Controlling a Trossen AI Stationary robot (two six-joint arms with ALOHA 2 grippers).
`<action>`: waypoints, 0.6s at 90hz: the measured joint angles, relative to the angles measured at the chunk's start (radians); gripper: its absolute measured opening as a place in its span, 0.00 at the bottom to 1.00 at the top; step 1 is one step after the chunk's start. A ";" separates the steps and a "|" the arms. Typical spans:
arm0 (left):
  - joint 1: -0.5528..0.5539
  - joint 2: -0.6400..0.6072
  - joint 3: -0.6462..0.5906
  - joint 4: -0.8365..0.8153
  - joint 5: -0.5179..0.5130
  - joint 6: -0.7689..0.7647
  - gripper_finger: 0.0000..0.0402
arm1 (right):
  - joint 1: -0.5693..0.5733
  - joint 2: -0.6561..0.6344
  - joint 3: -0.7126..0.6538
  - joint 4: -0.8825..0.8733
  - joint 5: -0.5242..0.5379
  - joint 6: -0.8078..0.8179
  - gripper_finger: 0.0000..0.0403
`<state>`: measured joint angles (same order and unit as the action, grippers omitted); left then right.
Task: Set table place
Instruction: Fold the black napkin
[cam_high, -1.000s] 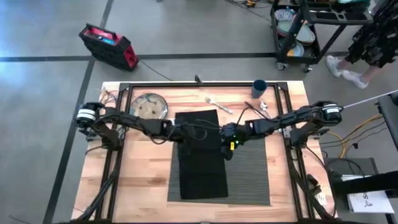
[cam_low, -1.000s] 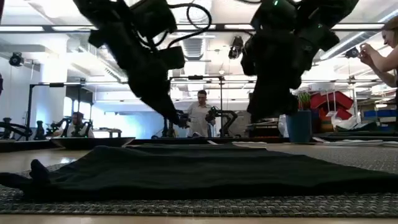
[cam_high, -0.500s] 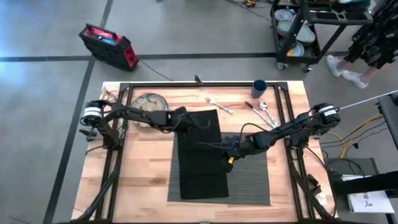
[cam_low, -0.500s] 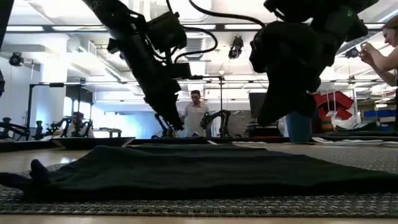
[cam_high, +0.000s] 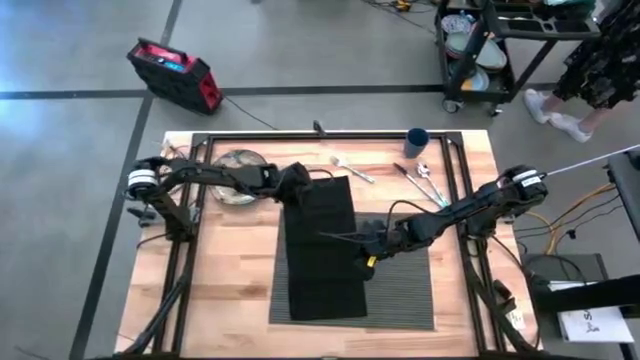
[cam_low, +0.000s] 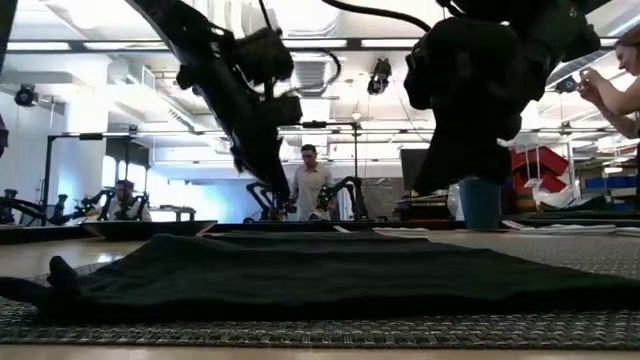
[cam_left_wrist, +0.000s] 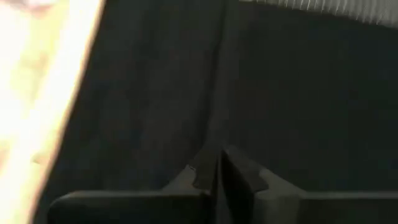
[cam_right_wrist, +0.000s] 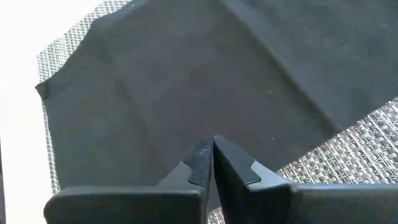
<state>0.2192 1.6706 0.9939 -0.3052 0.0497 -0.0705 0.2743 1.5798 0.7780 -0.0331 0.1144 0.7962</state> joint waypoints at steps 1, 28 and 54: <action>0.000 0.003 0.000 0.002 0.005 0.000 0.00 | 0.001 0.002 0.000 0.000 0.000 0.000 0.00; 0.000 0.062 0.000 0.023 0.101 0.010 0.00 | 0.020 0.078 0.000 0.004 -0.028 -0.028 0.00; -0.015 0.086 0.000 0.025 0.136 0.010 0.00 | 0.020 0.100 0.000 0.026 -0.035 -0.037 0.00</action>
<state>0.2046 1.7569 0.9943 -0.2804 0.1857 -0.0605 0.2947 1.6798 0.7780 -0.0071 0.0792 0.7593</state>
